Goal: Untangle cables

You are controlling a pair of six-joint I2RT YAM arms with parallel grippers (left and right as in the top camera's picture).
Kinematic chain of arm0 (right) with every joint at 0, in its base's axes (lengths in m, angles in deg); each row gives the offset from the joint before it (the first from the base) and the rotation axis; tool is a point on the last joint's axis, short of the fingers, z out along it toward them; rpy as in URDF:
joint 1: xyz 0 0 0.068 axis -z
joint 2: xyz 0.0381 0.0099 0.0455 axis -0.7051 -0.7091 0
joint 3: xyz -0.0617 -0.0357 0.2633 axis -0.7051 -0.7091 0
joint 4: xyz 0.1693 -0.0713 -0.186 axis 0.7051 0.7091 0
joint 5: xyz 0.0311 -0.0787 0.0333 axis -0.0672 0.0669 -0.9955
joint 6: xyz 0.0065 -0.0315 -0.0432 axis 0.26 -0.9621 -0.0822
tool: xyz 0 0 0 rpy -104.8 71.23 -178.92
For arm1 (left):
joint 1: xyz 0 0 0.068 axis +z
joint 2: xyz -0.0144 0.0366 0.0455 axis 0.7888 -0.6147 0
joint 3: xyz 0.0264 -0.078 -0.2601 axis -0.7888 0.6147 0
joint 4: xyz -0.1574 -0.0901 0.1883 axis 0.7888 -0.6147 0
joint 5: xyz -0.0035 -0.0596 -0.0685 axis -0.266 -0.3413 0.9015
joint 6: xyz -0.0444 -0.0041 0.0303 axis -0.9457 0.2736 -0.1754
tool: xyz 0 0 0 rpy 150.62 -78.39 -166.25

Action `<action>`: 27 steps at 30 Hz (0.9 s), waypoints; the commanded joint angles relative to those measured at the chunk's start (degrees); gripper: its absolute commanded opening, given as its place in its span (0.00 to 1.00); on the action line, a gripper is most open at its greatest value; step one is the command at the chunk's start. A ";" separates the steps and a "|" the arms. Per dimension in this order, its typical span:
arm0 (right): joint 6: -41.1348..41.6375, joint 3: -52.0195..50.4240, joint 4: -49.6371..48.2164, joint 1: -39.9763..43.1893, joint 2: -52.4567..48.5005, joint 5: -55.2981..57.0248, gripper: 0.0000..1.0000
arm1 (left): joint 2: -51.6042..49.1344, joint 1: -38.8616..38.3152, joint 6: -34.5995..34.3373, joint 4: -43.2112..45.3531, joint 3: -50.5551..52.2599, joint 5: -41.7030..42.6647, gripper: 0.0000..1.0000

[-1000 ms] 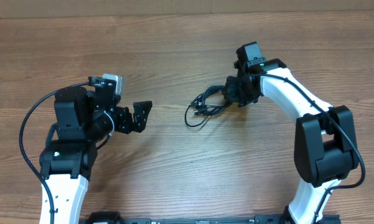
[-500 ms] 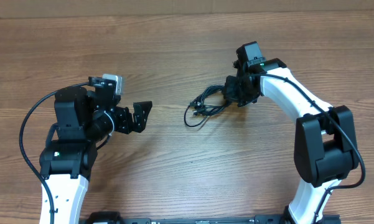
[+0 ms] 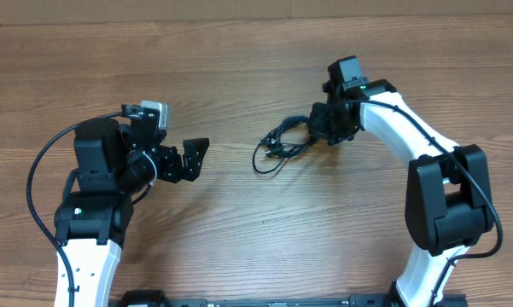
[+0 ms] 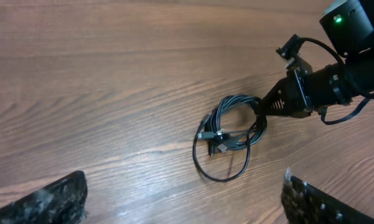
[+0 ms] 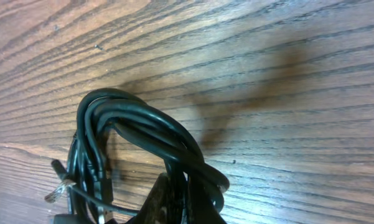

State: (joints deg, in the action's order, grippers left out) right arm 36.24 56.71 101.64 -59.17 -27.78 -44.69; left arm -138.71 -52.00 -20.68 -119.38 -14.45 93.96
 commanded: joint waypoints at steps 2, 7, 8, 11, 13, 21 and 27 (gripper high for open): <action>0.20 2.36 -0.31 2.21 2.36 -3.65 0.04 | -0.31 -1.66 -0.68 2.01 -1.36 1.57 0.98; 0.15 3.45 0.02 3.21 5.33 -4.87 0.04 | -1.05 -1.66 -3.74 3.69 -1.36 1.57 0.98; 0.15 3.69 0.09 3.34 6.05 -4.87 0.04 | -1.27 -1.66 -3.78 3.76 -1.36 1.60 0.98; 0.15 4.63 0.96 3.80 7.61 -4.92 0.04 | -1.73 -1.66 -4.15 3.76 -1.36 2.03 0.98; -0.09 5.27 1.70 4.11 8.09 -5.55 0.04 | -2.08 -1.66 -4.26 4.11 -1.36 2.64 0.98; -0.26 6.14 2.16 5.09 8.31 -8.94 0.04 | -2.12 -1.66 -7.72 5.88 -1.36 3.74 0.98; -0.26 6.14 2.56 5.09 8.31 -9.57 0.04 | -2.14 -1.66 -9.35 5.81 -1.36 3.76 0.99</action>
State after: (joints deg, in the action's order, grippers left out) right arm 36.22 61.37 104.53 -54.25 -21.24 -52.60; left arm -140.52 -53.39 -28.42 -113.79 -14.45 96.56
